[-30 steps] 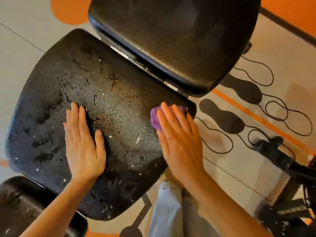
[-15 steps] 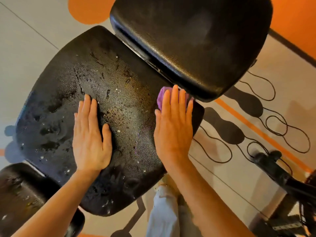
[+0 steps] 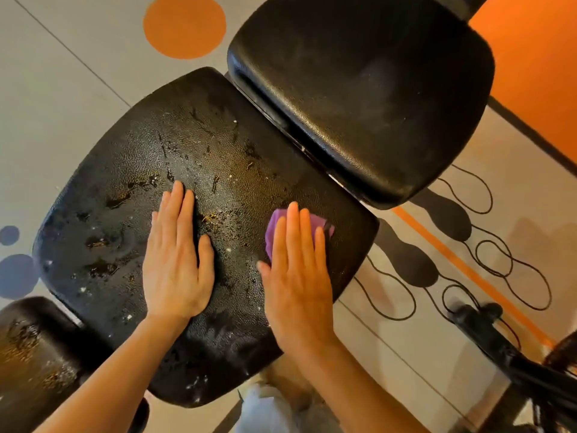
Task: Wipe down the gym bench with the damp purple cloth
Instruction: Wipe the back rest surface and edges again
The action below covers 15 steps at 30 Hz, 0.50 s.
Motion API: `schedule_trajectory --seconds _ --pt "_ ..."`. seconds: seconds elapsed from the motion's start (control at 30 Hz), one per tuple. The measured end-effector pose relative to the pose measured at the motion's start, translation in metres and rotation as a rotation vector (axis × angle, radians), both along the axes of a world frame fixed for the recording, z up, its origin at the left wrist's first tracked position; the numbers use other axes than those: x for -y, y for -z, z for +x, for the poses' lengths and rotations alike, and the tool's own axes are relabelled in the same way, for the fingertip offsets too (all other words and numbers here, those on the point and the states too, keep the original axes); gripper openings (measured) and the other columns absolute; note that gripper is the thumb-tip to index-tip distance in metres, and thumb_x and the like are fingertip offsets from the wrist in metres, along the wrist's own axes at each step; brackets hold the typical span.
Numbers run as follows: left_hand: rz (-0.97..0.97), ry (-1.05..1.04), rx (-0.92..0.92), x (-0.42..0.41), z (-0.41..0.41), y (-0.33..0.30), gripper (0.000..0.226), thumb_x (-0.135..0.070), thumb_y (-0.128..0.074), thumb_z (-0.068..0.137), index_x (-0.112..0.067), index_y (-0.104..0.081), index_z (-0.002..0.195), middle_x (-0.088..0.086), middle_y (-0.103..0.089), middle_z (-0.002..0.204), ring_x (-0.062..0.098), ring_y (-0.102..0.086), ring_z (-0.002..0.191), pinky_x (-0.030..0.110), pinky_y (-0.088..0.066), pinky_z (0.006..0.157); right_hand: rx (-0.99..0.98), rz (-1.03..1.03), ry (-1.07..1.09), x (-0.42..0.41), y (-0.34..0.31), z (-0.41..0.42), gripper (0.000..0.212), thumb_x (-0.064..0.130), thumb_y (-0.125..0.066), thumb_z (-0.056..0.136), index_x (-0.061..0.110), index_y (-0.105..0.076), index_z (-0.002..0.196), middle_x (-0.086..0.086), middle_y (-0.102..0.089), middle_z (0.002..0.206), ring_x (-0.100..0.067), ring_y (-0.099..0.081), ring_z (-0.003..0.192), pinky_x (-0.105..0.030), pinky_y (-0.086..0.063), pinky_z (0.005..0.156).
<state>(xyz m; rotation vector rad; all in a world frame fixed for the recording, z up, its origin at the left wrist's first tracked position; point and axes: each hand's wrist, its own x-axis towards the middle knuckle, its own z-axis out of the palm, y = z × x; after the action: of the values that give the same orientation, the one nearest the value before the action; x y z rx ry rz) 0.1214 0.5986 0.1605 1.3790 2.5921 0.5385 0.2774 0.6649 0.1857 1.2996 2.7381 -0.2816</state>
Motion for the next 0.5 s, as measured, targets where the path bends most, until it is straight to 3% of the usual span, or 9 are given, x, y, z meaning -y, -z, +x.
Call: schedule_trajectory --seconds 0.1,0.23,0.3,0.43,0.5 --pt "0.014 -0.001 0.007 0.001 0.000 -0.001 0.060 -0.025 -0.035 0.098 -0.006 -0.022 0.154 0.008 -0.014 0.164 0.023 -0.011 0.153 0.029 -0.002 0.124 0.026 0.004 -0.144 0.006 0.005 0.020 0.071 0.042 -0.041 0.095 0.003 -0.021 0.150 -0.018 -0.017 0.158 -0.032 -0.014 0.147 -0.046 -0.015 0.119" --pt "-0.001 -0.006 -0.011 0.000 -0.001 -0.002 0.059 -0.027 -0.033 0.099 -0.006 -0.022 0.154 0.007 -0.014 0.164 0.022 -0.010 0.153 0.031 -0.002 0.125 0.015 0.071 0.232 -0.077 0.008 -0.025 0.066 0.044 -0.023 0.099 0.004 -0.020 0.150 -0.018 -0.020 0.157 -0.033 -0.019 0.146 -0.047 -0.019 0.119" --pt "-0.008 0.006 -0.006 0.002 0.000 -0.002 0.059 -0.026 -0.033 0.100 -0.006 -0.021 0.154 0.008 -0.013 0.164 0.022 -0.009 0.153 0.033 -0.004 0.125 -0.022 0.064 0.270 -0.067 0.010 -0.035 0.063 0.041 -0.023 0.099 0.005 -0.018 0.151 -0.015 -0.019 0.159 -0.029 -0.017 0.147 -0.045 -0.018 0.120" --pt "0.010 -0.003 0.022 0.001 -0.001 -0.002 0.060 -0.025 -0.035 0.099 -0.007 -0.020 0.154 0.007 -0.012 0.165 0.022 -0.010 0.153 0.036 -0.007 0.125 -0.012 0.004 -0.077 0.014 0.000 -0.009 0.065 0.036 -0.036 0.096 0.007 -0.019 0.152 -0.011 -0.018 0.159 -0.027 -0.014 0.148 -0.043 -0.016 0.119" --pt "0.004 0.000 0.041 0.003 -0.001 -0.003 0.060 -0.025 -0.036 0.099 -0.007 -0.020 0.154 0.007 -0.012 0.165 0.022 -0.009 0.153 0.036 -0.007 0.125 -0.017 0.006 -0.145 0.000 0.006 -0.002 0.062 0.035 -0.040 0.097 0.007 -0.024 0.150 -0.011 -0.023 0.158 -0.027 -0.020 0.147 -0.042 -0.020 0.119"
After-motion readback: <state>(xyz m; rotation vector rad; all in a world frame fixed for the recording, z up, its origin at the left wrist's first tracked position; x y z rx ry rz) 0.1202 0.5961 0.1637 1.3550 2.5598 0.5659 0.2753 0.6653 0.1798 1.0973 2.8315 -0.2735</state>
